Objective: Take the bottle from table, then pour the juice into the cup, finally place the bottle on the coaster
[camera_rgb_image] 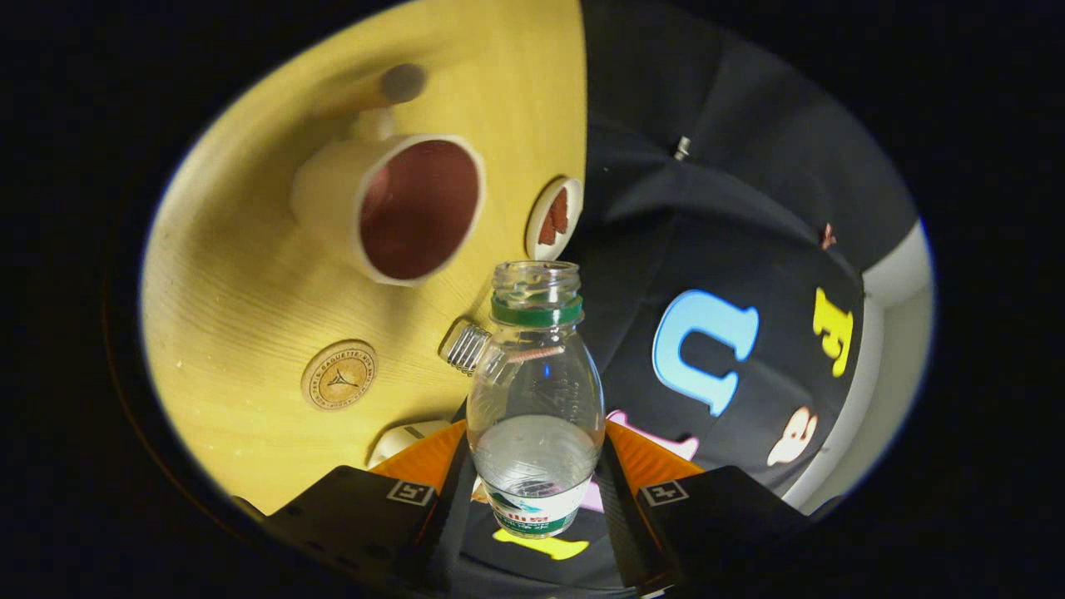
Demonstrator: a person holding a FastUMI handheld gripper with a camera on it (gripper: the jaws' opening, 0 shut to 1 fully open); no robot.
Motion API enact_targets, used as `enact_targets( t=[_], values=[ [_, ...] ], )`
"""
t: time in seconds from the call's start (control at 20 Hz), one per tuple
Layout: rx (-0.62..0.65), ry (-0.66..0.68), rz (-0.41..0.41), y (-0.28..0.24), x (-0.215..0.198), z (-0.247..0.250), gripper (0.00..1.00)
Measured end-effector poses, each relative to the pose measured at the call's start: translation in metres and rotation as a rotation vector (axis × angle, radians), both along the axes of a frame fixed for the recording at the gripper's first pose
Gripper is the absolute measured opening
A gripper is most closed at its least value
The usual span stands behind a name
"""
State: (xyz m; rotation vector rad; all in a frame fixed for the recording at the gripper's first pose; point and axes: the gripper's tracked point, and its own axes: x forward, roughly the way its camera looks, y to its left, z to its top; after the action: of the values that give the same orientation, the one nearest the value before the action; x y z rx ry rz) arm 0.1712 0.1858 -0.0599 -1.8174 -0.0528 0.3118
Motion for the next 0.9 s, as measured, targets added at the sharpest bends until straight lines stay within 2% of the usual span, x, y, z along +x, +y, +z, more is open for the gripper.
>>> enact_targets(
  t=[0.2, 0.4, 0.6, 0.9],
  values=[
    [0.363, 0.081, -0.135, -0.019, -0.006, 0.033, 0.74],
    [0.676, 0.167, -0.212, -0.039, -0.006, 0.05, 0.75],
    [0.919, 0.255, -0.23, -0.051, -0.008, 0.062, 0.75],
    [1.316, 0.389, -0.18, -0.049, -0.004, 0.07, 0.75]
  ],
)
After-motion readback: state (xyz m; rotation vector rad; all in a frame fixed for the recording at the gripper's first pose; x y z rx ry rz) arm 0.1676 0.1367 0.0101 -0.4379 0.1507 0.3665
